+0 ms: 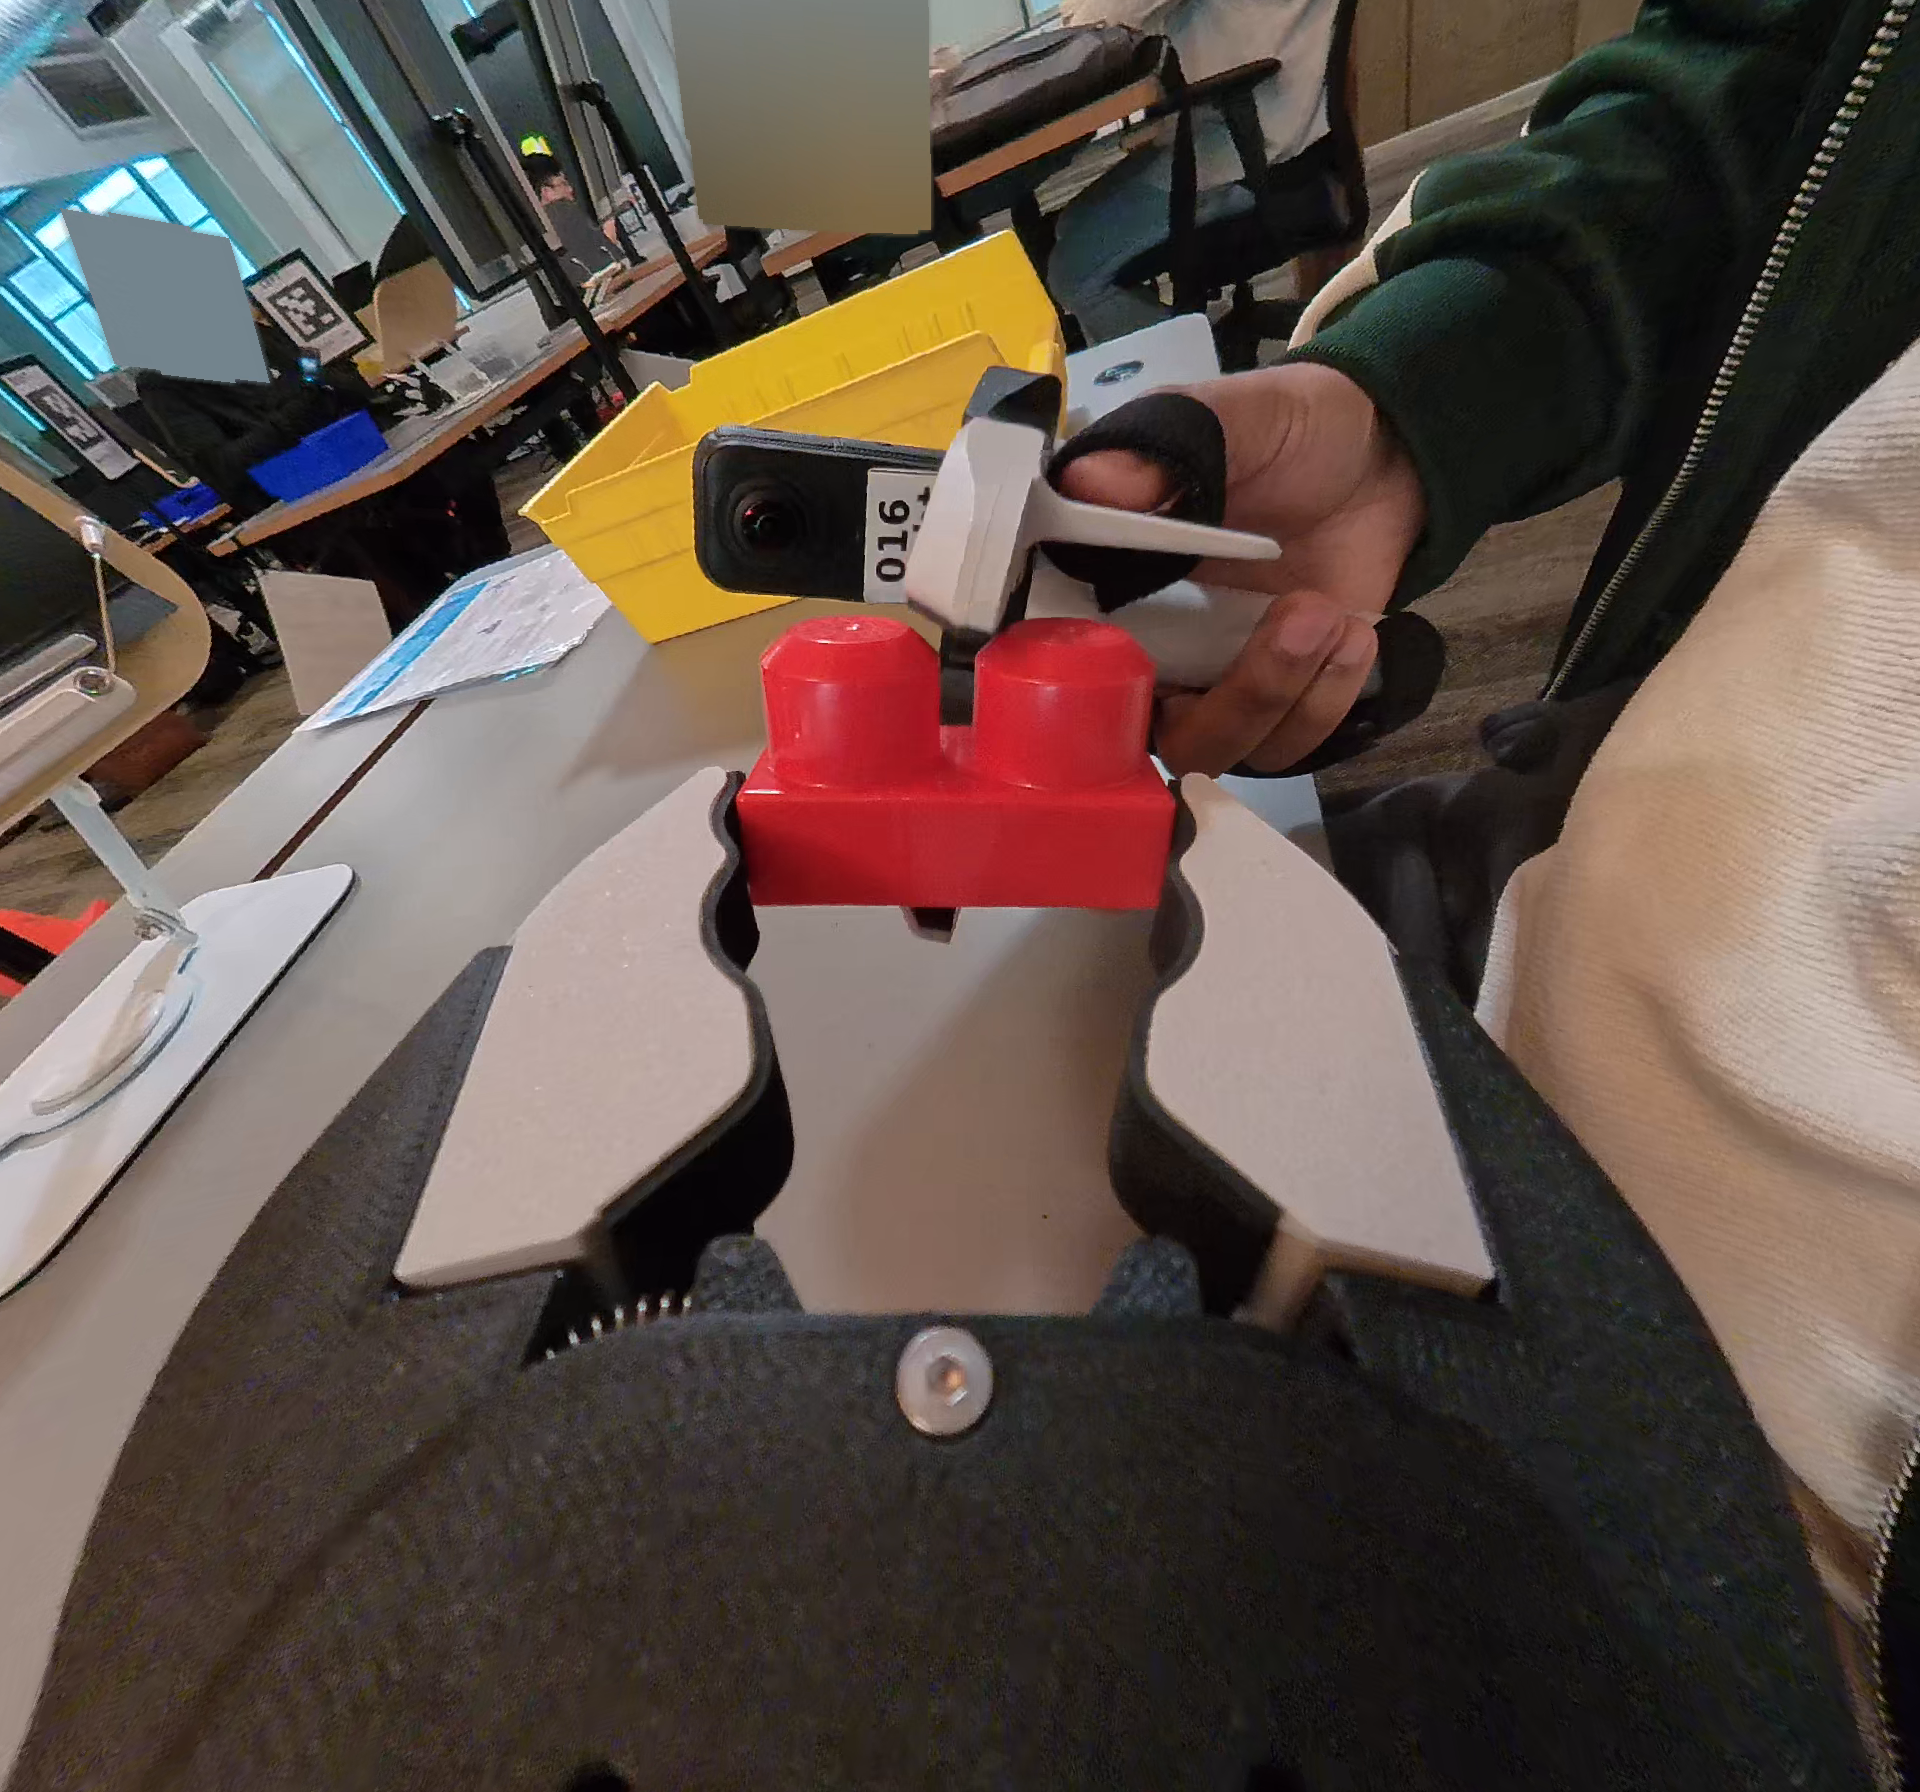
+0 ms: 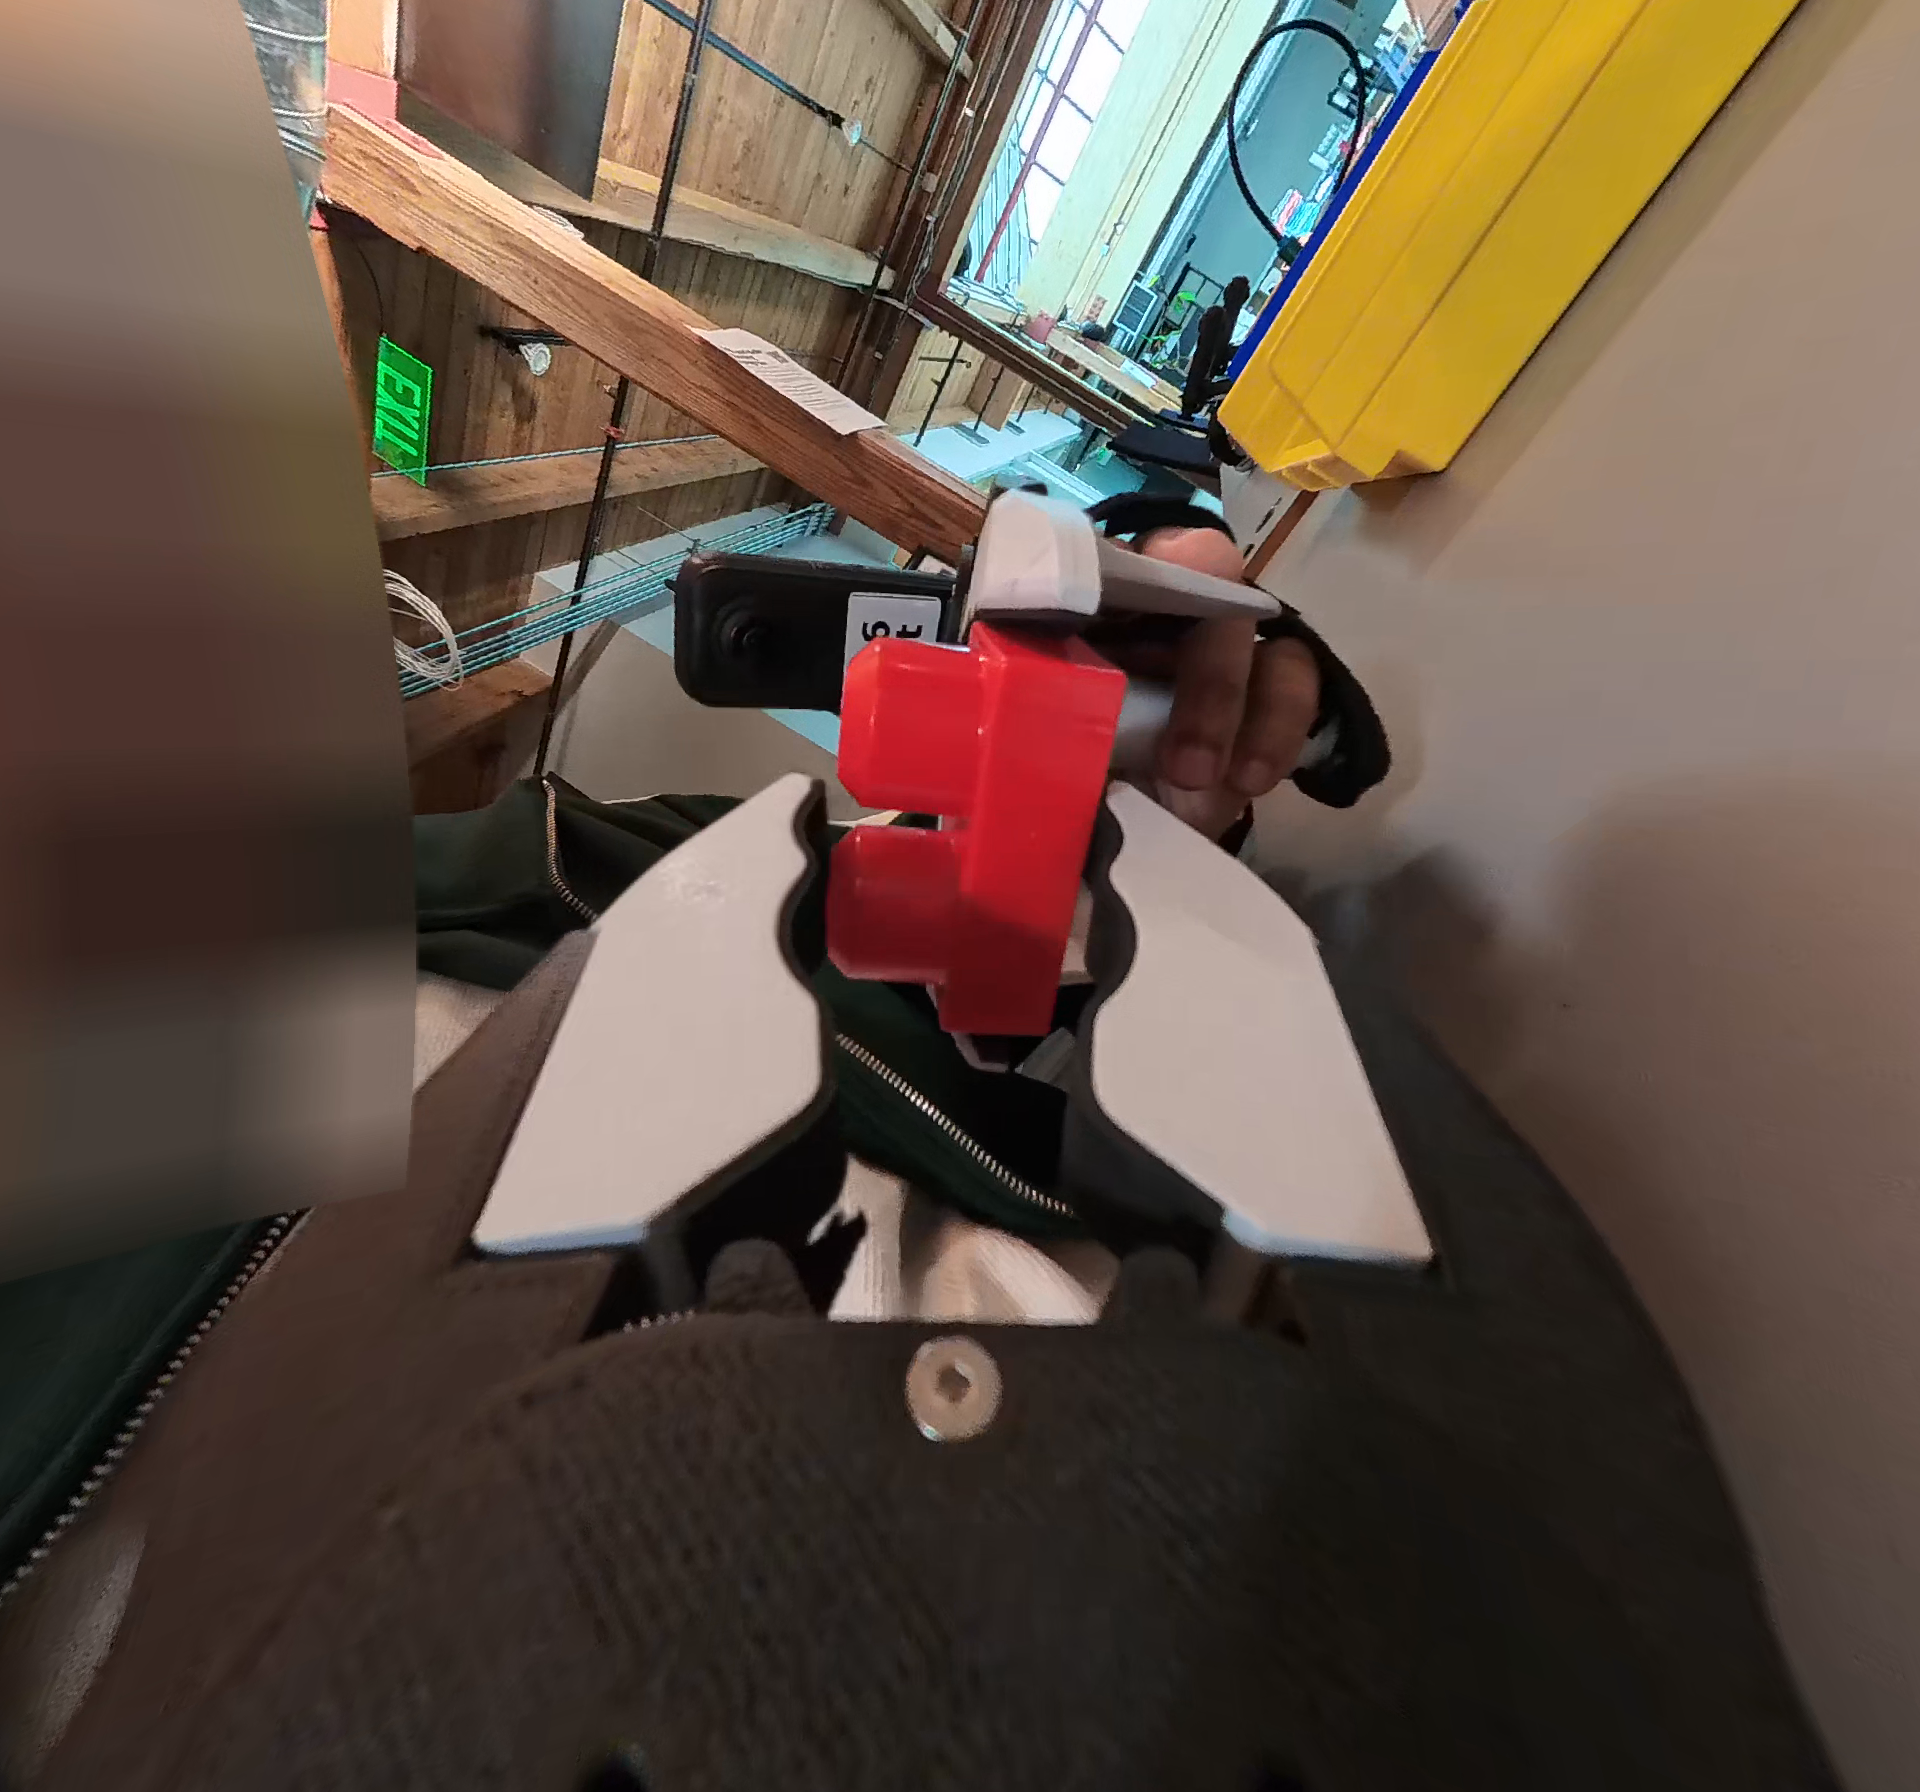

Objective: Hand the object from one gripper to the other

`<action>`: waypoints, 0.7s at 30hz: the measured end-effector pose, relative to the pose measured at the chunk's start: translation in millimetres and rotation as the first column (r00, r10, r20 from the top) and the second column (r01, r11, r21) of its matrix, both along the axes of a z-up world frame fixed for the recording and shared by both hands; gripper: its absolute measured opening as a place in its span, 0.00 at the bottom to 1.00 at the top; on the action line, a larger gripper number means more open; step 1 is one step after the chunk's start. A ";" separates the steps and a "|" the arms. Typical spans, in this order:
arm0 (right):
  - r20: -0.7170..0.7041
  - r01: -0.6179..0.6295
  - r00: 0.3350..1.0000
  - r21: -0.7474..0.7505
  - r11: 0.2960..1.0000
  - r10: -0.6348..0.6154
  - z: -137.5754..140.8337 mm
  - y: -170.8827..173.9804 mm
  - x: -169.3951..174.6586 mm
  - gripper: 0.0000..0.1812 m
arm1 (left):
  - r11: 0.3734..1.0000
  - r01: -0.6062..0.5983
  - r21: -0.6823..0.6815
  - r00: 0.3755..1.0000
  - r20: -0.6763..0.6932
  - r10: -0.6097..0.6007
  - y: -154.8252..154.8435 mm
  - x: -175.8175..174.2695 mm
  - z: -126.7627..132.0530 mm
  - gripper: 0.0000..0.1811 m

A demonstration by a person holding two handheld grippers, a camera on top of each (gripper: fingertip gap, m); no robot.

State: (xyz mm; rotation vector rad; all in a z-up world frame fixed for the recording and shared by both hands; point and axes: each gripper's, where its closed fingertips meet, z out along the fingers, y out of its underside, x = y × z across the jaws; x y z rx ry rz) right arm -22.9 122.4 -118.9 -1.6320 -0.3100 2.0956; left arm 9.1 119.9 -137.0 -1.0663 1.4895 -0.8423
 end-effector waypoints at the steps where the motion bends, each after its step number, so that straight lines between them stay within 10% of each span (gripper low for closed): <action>1: 0.001 -0.002 1.000 -0.002 1.000 0.002 -0.7 0.1 0.2 0.25 | 1.000 0.001 0.004 1.000 0.000 -0.001 -0.5 0.3 0.1 0.42; 11: 0.008 -0.013 1.000 -0.011 1.000 0.013 -2.7 -0.3 1.0 0.24 | 1.000 -0.002 -0.004 1.000 -0.015 0.002 -1.4 1.0 -2.6 0.42; 21: 0.063 0.091 0.993 0.185 0.979 -0.104 5.0 10.2 17.5 0.24 | 0.954 0.039 -0.298 0.998 0.058 -0.023 5.4 -1.7 4.5 0.51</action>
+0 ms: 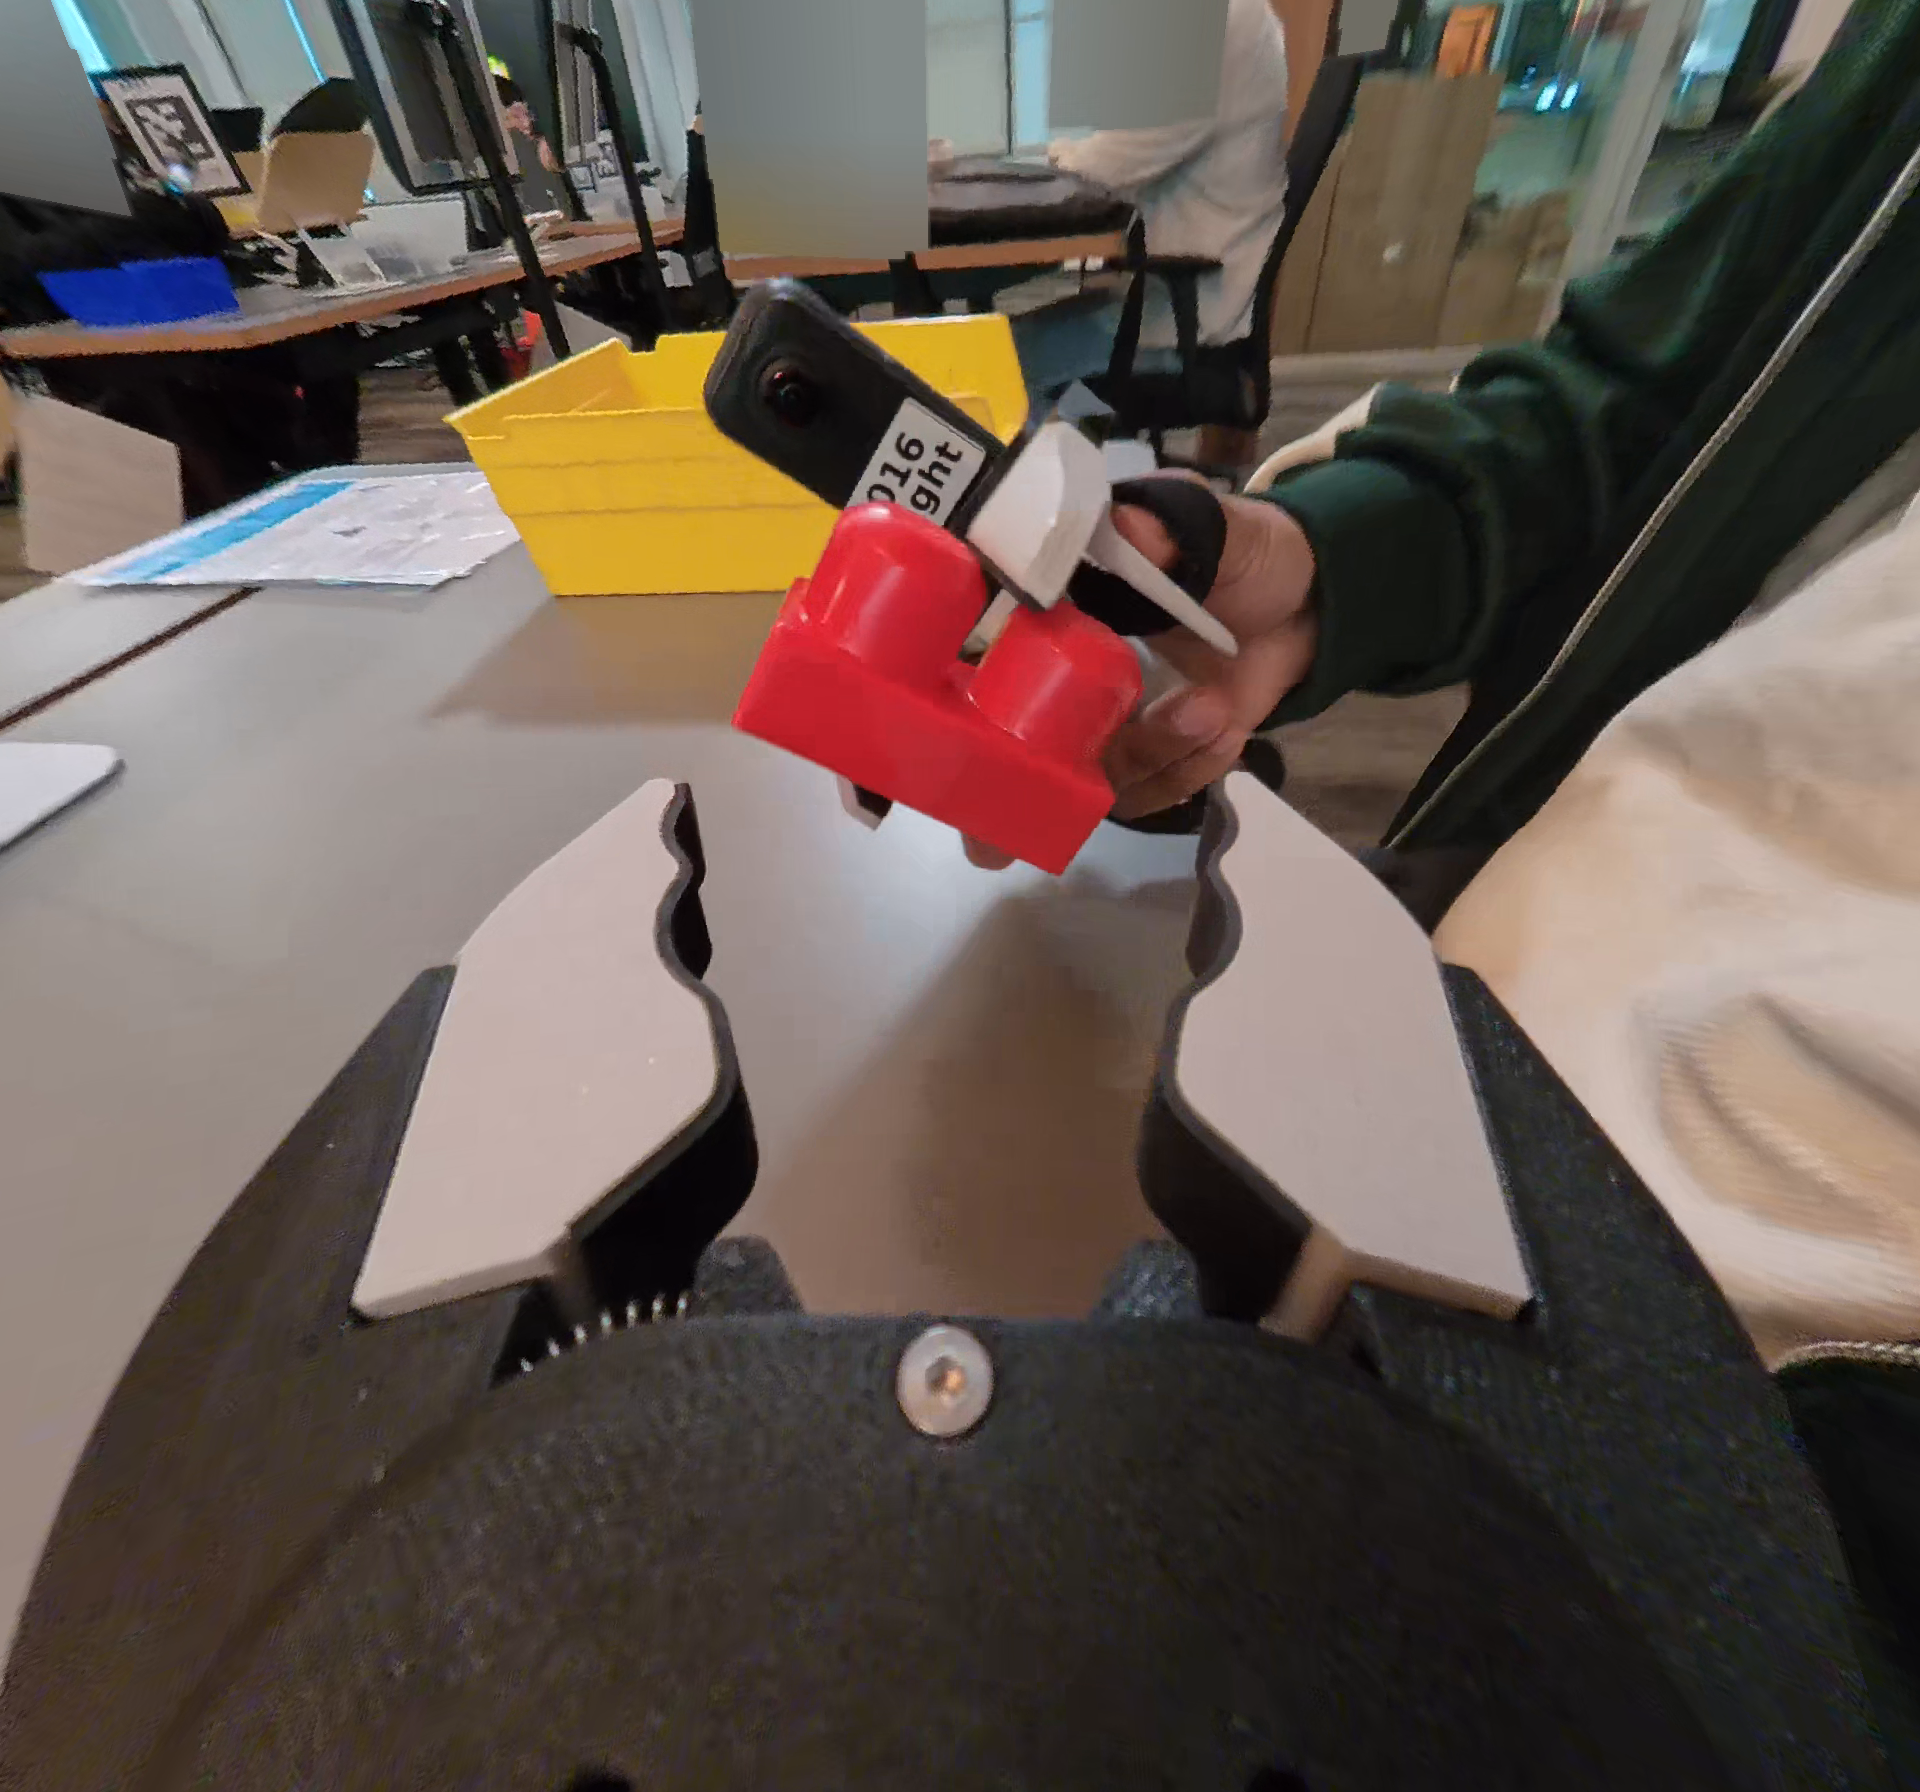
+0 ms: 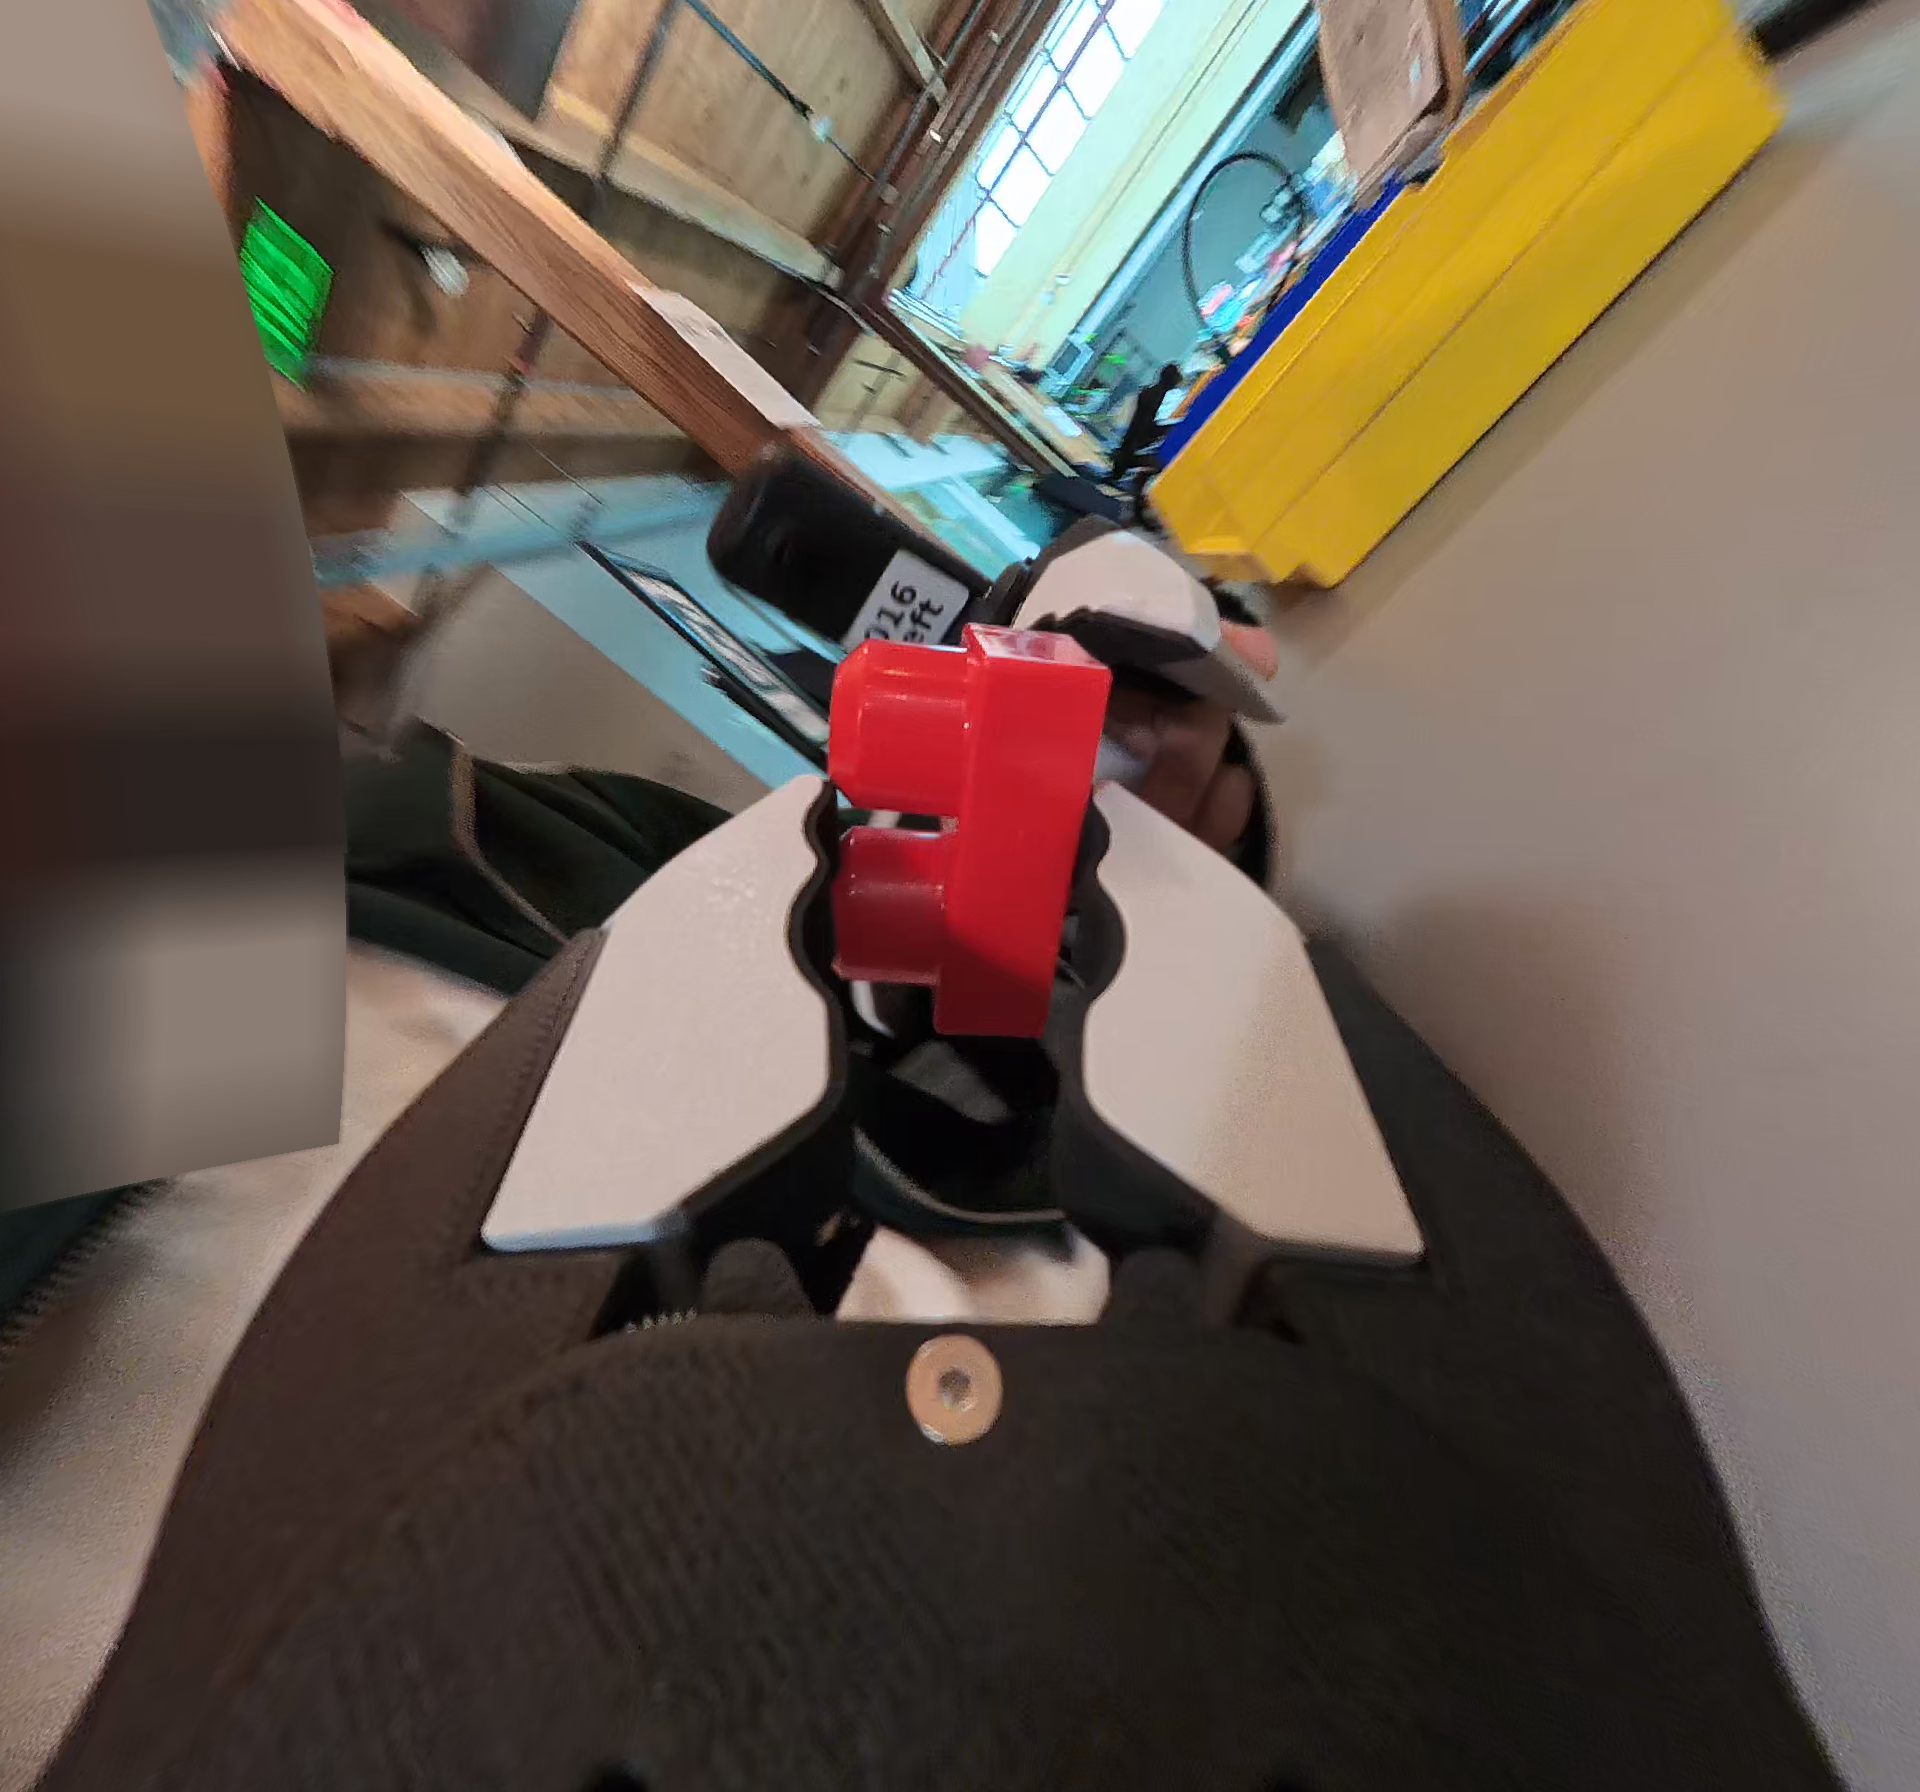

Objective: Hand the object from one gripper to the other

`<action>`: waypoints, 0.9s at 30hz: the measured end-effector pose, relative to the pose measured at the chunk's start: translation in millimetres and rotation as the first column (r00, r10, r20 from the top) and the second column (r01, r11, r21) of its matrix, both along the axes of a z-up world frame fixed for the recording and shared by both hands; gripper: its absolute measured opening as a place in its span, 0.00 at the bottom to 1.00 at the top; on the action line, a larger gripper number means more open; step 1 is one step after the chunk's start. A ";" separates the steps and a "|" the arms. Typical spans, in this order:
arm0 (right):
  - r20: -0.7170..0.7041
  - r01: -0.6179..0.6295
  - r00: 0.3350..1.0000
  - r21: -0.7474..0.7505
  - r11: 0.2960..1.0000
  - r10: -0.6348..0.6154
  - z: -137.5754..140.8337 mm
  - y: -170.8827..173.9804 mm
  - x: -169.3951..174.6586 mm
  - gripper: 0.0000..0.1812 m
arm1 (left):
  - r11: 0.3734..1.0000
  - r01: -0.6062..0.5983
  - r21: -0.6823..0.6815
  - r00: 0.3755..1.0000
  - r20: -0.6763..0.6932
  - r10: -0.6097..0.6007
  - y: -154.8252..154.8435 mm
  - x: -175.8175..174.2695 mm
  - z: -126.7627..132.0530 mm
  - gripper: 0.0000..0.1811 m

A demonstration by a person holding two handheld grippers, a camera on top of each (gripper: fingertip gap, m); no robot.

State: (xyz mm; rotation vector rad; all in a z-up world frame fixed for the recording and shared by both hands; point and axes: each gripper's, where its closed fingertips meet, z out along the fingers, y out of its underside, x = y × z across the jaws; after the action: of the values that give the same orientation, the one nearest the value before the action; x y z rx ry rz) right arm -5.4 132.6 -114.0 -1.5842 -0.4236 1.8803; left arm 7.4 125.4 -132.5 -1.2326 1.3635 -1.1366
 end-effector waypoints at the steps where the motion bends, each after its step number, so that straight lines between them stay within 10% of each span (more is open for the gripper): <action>1: 0.031 0.017 0.999 0.049 0.999 -0.019 -0.5 0.6 1.1 0.24 | 0.999 0.010 -0.047 1.000 0.019 -0.009 1.0 -1.1 2.0 0.51; 9: 0.271 0.045 0.935 0.551 0.833 -0.229 -7.2 -4.2 -4.1 0.24 | 0.906 0.163 -0.390 0.975 0.207 -0.086 2.9 -10.3 23.6 0.44; 27: 0.171 0.123 0.918 0.734 0.668 -0.357 3.5 -9.4 -18.8 0.24 | 0.949 0.141 -0.282 0.961 0.271 -0.062 -8.3 -7.4 43.2 0.31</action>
State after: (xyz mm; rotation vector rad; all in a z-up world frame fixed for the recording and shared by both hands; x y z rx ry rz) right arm -24.2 123.2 -110.5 -1.2810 -0.9039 1.0432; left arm -0.1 117.1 -89.3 -1.1807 1.0949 -1.5646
